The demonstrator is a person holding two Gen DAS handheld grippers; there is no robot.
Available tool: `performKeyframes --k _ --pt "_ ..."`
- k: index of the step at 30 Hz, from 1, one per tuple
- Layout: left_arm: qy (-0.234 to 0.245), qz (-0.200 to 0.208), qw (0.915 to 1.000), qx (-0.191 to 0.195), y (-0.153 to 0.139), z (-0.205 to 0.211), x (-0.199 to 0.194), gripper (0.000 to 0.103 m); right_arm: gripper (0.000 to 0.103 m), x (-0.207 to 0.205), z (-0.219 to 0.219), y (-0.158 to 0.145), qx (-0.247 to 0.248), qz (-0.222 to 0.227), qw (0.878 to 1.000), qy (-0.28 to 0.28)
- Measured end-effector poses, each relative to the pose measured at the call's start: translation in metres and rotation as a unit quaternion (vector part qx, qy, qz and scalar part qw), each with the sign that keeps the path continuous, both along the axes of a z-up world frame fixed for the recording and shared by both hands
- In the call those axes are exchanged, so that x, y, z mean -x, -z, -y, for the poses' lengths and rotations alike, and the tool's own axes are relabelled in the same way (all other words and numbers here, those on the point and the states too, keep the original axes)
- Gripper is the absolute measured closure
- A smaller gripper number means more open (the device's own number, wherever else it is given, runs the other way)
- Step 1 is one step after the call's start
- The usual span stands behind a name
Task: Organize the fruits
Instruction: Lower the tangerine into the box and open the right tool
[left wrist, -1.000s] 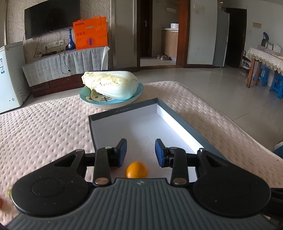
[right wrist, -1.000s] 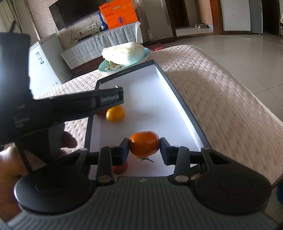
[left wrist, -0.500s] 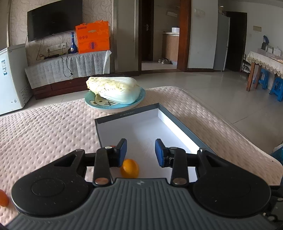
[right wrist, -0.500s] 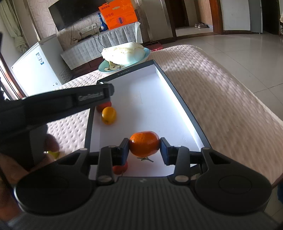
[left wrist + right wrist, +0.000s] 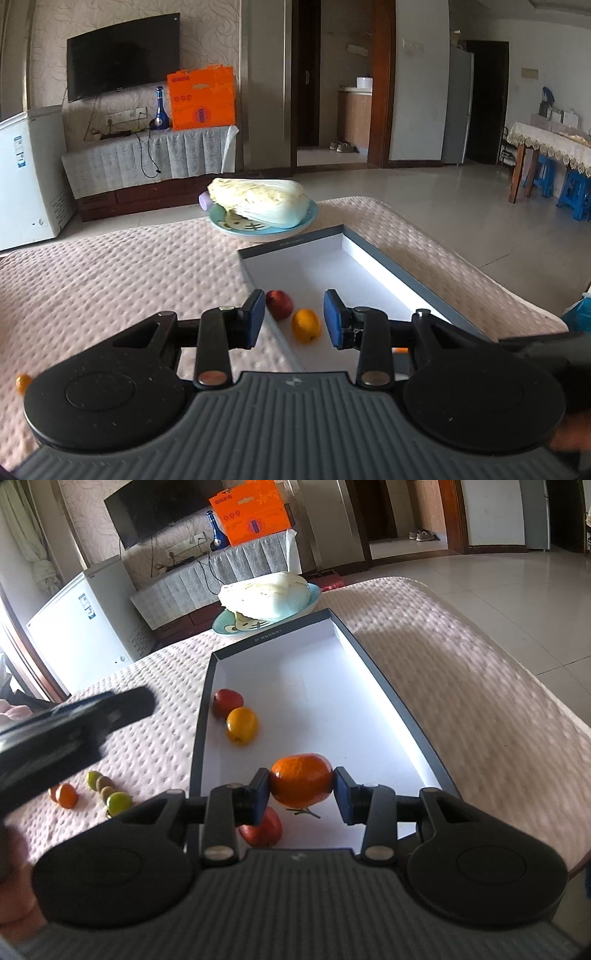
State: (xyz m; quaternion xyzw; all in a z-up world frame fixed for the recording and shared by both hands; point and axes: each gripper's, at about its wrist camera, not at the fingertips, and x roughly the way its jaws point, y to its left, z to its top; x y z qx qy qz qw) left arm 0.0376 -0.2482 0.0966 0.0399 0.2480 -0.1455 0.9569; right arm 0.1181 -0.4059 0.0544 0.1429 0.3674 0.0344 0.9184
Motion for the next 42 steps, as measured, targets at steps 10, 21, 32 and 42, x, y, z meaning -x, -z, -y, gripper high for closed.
performKeyframes --k 10,21,32,42 --pt "-0.037 -0.001 0.9989 0.028 0.011 -0.067 0.069 0.062 0.063 0.004 -0.012 -0.006 0.0 0.027 1.0 0.004" --pt "-0.089 -0.004 0.996 -0.006 0.029 -0.122 0.071 0.062 0.063 0.004 -0.035 -0.034 0.005 0.08 0.997 -0.005" --pt "-0.106 0.017 0.9939 0.025 0.009 -0.164 0.083 0.05 0.063 -0.015 -0.027 -0.013 -0.009 0.034 0.998 0.047" --pt "-0.101 0.022 0.9933 0.052 -0.003 -0.173 0.092 0.05 0.063 -0.027 -0.038 0.009 0.011 -0.024 0.998 0.056"
